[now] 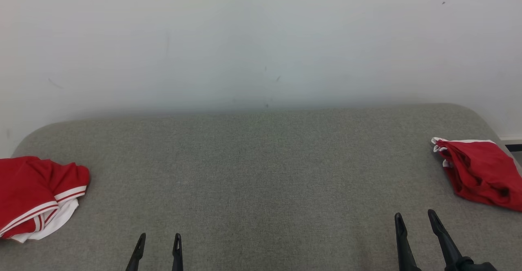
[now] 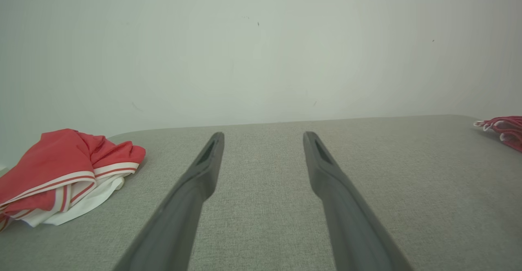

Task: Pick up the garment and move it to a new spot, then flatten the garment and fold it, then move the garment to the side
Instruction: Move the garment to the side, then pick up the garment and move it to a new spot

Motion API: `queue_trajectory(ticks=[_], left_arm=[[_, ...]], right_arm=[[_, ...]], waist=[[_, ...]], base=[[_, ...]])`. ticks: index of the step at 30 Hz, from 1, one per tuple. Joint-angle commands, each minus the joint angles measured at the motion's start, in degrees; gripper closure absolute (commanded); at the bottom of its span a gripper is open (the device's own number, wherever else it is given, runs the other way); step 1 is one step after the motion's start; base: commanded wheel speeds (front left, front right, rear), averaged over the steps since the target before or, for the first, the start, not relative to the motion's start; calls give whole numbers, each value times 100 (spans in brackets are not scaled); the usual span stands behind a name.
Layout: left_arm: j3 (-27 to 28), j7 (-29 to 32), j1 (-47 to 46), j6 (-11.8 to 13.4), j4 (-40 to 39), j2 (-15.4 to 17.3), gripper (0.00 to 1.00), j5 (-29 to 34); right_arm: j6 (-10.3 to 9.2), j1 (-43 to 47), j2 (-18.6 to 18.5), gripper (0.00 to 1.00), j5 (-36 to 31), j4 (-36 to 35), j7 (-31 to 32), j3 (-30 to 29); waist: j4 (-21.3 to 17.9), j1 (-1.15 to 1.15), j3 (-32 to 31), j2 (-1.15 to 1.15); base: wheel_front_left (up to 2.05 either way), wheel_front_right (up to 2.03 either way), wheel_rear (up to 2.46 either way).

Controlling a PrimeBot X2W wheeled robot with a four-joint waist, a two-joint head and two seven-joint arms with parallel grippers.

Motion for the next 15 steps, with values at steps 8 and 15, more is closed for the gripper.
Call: queue_trajectory(ticks=[8, 15], left_arm=[[18, -17, 31, 19, -27, -11, 0, 0], [25, -17, 2, 5, 1, -11, 0, -3]], right_arm=[[-14, 15, -1, 0, -23, -10, -3, -5], [-14, -9, -11, 0, -7, 6, -3, 7]], waist=[[-5, 0, 41, 0], [-6, 0, 51, 0]], base=[[0, 0, 0], [0, 0, 0]])
